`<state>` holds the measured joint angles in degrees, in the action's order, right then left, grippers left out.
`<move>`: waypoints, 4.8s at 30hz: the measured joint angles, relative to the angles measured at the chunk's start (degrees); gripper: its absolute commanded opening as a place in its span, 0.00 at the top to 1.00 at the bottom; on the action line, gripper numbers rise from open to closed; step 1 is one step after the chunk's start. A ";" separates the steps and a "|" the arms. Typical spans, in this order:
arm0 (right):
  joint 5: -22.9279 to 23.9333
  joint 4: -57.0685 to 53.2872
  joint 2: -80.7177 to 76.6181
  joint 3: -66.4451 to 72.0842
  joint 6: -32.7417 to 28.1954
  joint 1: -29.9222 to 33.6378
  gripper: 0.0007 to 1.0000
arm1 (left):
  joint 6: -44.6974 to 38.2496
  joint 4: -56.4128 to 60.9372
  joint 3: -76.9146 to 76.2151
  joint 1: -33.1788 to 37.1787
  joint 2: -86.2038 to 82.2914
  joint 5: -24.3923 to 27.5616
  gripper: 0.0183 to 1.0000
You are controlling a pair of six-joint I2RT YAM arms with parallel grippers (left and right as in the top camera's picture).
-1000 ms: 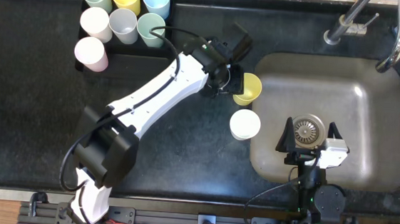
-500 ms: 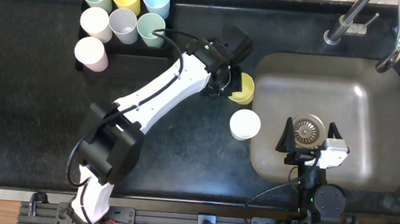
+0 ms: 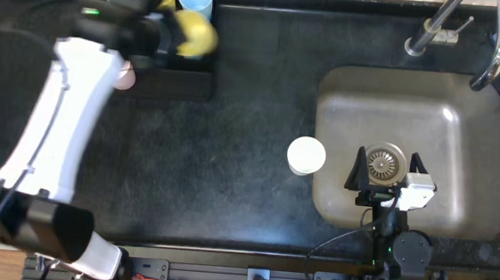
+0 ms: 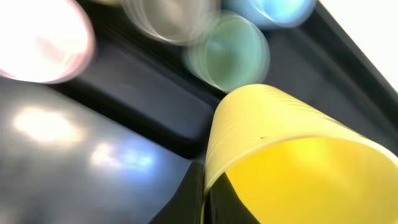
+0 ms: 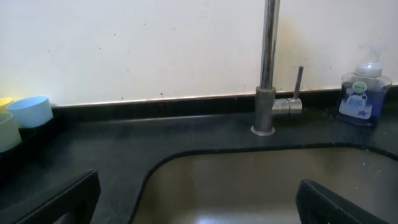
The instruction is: Store Cups
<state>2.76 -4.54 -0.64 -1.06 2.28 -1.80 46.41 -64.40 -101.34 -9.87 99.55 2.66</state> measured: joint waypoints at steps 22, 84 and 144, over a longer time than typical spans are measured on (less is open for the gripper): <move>0.00 -0.02 0.00 0.00 0.00 0.00 0.00 | 0.07 -5.20 3.28 9.92 9.01 -2.08 0.98; 0.00 -0.07 0.02 0.00 0.04 0.00 0.00 | 0.28 -20.96 16.33 9.92 -33.22 -6.80 0.00; 0.00 -0.02 0.00 0.00 0.00 0.00 0.00 | -49.72 60.04 100.67 9.97 -98.79 1.79 0.00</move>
<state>2.76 -4.56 -0.64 -1.06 2.28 -1.80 -3.31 -4.36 -0.67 0.10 0.75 4.45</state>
